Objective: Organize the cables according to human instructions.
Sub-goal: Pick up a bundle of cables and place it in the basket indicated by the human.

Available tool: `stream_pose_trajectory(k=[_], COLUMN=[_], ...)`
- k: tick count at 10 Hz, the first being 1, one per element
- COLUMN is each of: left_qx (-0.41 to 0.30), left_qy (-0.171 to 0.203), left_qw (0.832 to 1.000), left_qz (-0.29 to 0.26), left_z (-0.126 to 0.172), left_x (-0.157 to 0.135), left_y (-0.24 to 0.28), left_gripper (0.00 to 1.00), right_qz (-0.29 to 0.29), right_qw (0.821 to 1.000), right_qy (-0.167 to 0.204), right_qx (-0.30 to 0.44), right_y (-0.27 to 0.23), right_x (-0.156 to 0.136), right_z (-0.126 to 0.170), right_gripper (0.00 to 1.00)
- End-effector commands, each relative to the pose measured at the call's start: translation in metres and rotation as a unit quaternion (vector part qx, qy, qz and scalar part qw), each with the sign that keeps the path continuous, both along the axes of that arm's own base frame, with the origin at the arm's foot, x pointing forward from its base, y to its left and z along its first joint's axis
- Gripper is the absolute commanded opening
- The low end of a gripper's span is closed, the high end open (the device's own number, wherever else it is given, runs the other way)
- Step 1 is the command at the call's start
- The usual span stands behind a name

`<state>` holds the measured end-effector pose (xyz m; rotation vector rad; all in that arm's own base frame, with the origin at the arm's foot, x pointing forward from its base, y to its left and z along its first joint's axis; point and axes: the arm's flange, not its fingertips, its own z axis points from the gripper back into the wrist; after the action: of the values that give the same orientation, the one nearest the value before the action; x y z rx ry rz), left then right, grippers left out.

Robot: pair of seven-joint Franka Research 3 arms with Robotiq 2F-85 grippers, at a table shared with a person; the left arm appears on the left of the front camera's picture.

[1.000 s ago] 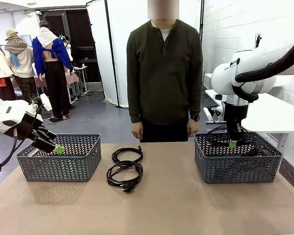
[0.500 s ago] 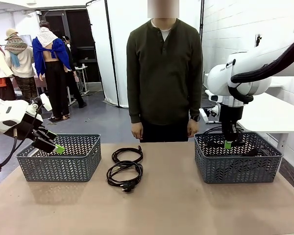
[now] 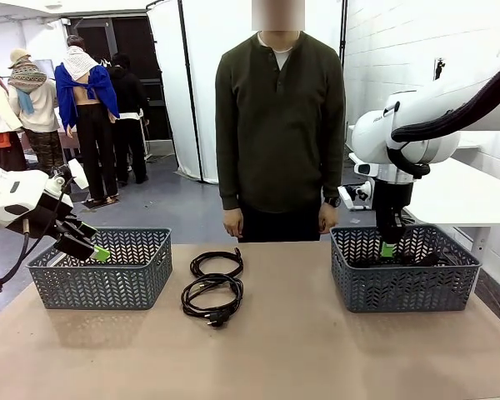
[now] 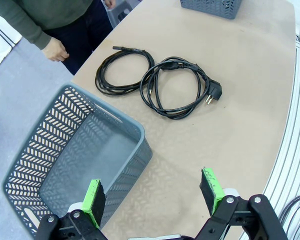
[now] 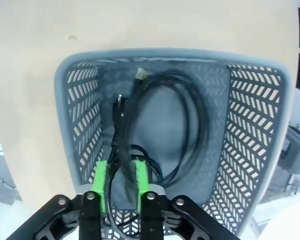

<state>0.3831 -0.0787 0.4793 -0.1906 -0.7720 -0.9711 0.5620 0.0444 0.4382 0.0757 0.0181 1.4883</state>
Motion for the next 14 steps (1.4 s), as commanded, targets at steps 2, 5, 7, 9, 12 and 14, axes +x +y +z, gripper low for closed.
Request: stream_pose_trajectory(k=[2,5,7,9,12,14], left_qx=[-0.003,-0.003,-0.003,-0.003,-0.003,-0.003], left_qy=[0.0,0.0,0.0,0.0,0.0,0.0], left_qw=[1.0,1.0,1.0,1.0,1.0,1.0], left_qz=[-0.004,-0.004,-0.004,-0.004,-0.004,-0.004], left_z=[-0.002,-0.002,-0.002,-0.002,-0.002,-0.002], left_x=[0.002,0.002,0.002,0.002,0.002,0.002], left_y=[0.003,0.003,0.003,0.003,0.003,0.003], left_gripper=[1.0,1.0,1.0,1.0,1.0,1.0], right_qz=[0.002,-0.008,-0.014,-0.035,-0.007,-0.007], right_qw=[1.0,1.0,1.0,0.999,1.0,1.0], right_qy=[0.0,0.003,0.012,0.013,0.007,0.007], right_qx=[0.016,0.017,0.01,0.001,0.003,0.003], right_y=[-0.004,-0.005,-0.005,-0.003,-0.004,-0.004], right_x=[0.006,0.004,0.005,0.006,0.002,0.002], right_z=[0.004,0.013,0.018,0.022,0.016,0.016], right_gripper=[1.0,1.0,1.0,1.0,1.0,1.0])
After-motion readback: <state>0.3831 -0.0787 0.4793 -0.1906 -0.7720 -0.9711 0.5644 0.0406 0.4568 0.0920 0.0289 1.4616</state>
